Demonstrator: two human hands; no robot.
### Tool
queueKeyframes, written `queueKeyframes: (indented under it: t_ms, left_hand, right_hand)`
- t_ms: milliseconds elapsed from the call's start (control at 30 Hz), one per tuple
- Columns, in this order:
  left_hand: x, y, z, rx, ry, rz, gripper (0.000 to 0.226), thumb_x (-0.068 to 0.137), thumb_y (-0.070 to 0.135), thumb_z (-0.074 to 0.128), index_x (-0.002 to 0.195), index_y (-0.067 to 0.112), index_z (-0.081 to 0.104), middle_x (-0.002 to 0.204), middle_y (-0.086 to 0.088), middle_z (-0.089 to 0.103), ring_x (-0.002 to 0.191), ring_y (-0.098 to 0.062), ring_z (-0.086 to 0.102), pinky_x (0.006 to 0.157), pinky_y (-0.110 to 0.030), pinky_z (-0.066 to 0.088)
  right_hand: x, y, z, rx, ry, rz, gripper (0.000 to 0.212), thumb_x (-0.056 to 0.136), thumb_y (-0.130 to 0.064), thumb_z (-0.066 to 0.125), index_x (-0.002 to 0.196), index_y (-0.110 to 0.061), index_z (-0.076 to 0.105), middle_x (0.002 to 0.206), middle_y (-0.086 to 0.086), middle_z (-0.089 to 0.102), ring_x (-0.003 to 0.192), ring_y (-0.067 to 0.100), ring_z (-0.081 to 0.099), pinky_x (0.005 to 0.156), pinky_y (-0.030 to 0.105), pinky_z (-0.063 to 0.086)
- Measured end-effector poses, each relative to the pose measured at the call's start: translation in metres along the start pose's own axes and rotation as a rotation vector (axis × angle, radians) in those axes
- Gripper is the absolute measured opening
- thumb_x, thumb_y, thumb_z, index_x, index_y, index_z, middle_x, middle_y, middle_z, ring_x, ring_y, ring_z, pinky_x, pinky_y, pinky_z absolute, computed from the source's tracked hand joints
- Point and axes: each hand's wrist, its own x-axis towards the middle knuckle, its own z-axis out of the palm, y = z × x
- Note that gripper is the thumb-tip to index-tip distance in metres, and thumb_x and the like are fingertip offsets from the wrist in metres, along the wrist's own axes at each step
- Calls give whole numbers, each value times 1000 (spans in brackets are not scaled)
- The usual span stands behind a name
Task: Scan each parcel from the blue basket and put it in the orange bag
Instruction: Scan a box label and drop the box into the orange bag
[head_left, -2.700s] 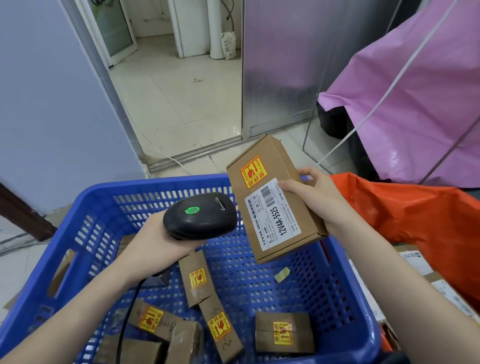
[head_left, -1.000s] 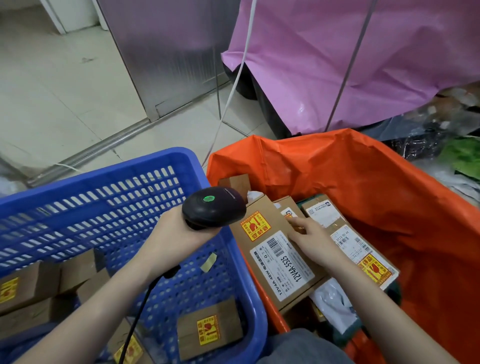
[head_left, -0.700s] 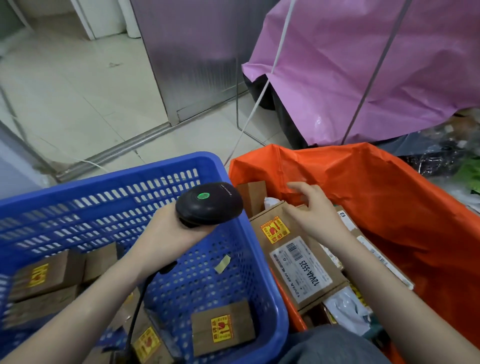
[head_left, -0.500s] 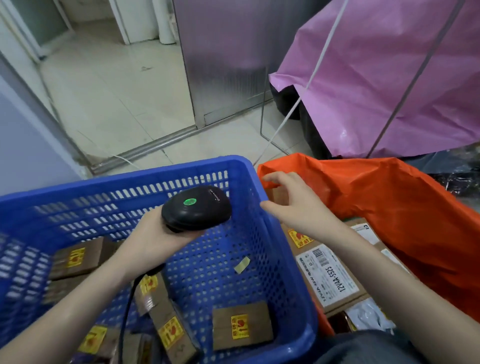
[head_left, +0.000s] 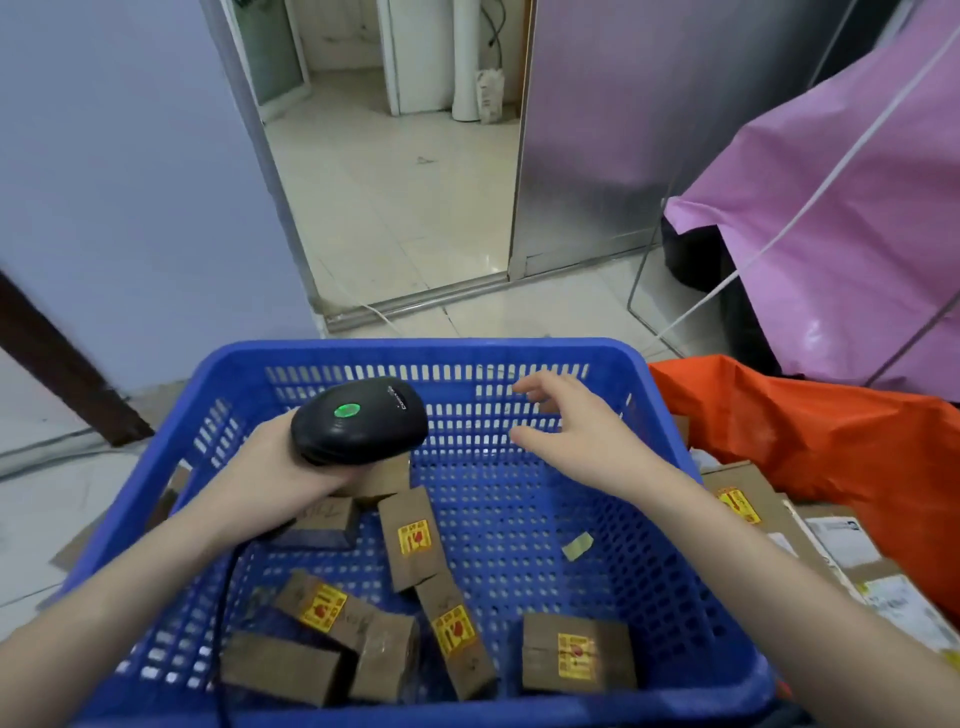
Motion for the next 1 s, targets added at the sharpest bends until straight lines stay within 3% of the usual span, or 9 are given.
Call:
queueKeyframes:
  t_ms: [133, 267, 333, 467, 533, 600, 700, 867, 1000]
  left_hand:
    - [-10, -15, -16, -45, 30, -19, 65, 55, 52, 76, 116, 35, 64, 109, 15, 70, 103, -5, 64, 93, -39, 51]
    - [-11, -36, -15, -57, 50, -42, 48, 68, 34, 84, 111, 26, 65, 96, 14, 70, 92, 0, 62, 75, -11, 45]
    - [-11, -46, -15, -30, 25, -63, 37, 74, 23, 80, 107, 29, 64, 93, 17, 67, 88, 6, 57, 68, -5, 40]
    - [-9, -68, -21, 35, -57, -78, 42, 72, 18, 81, 96, 45, 60, 94, 21, 68, 94, 5, 59, 81, -24, 47]
    - [-10, -78, -22, 85, -127, -80, 46, 69, 17, 83, 90, 53, 62, 88, 30, 68, 90, 12, 59, 82, -22, 48]
    - [-12, -87, -20, 146, -192, -93, 42, 67, 23, 85, 91, 49, 62, 92, 26, 68, 92, 8, 61, 83, -23, 49]
    - [-11, -101, -18, 252, -275, -109, 50, 56, 48, 75, 102, 36, 59, 102, 14, 65, 97, -3, 61, 84, -29, 50]
    - [-9, -118, -17, 359, -352, -77, 36, 69, 36, 80, 98, 37, 59, 100, 13, 60, 93, -3, 60, 83, -31, 51]
    - [-8, -122, -17, 376, -329, -81, 39, 70, 33, 80, 104, 33, 61, 100, 12, 59, 93, -3, 60, 81, -28, 50]
  right_hand:
    - [-2, -11, 25, -14, -57, 24, 42, 91, -24, 59, 131, -21, 46, 125, -4, 44, 113, 8, 46, 83, 19, 38]
    - [-4, -12, 43, -7, -115, 49, 42, 92, -26, 58, 132, -22, 45, 125, -6, 42, 115, 6, 41, 90, 21, 33]
    - [-2, -10, 51, -6, -142, 56, 42, 93, -27, 57, 132, -23, 44, 122, -7, 41, 114, 6, 41, 89, 21, 33]
    - [6, -4, 73, -12, -186, 83, 42, 93, -28, 57, 133, -23, 44, 126, -6, 42, 111, 4, 40, 88, 21, 33]
    - [10, 1, 89, -23, -233, 97, 43, 93, -29, 58, 133, -23, 43, 132, -3, 42, 116, 6, 41, 90, 22, 34]
    - [12, 5, 108, -42, -308, 118, 46, 93, -30, 58, 135, -22, 41, 134, -2, 41, 123, 11, 42, 93, 24, 35]
    - [14, 12, 138, -93, -418, 146, 52, 92, -32, 58, 138, -21, 37, 136, 0, 39, 128, 16, 40, 99, 30, 38]
    - [11, 22, 185, -158, -560, 190, 61, 87, -38, 62, 139, -22, 34, 138, 4, 36, 124, 22, 44, 93, 32, 42]
    - [8, 37, 225, -207, -680, 275, 77, 85, -46, 64, 145, -22, 23, 148, 10, 28, 129, 31, 41, 102, 37, 41]
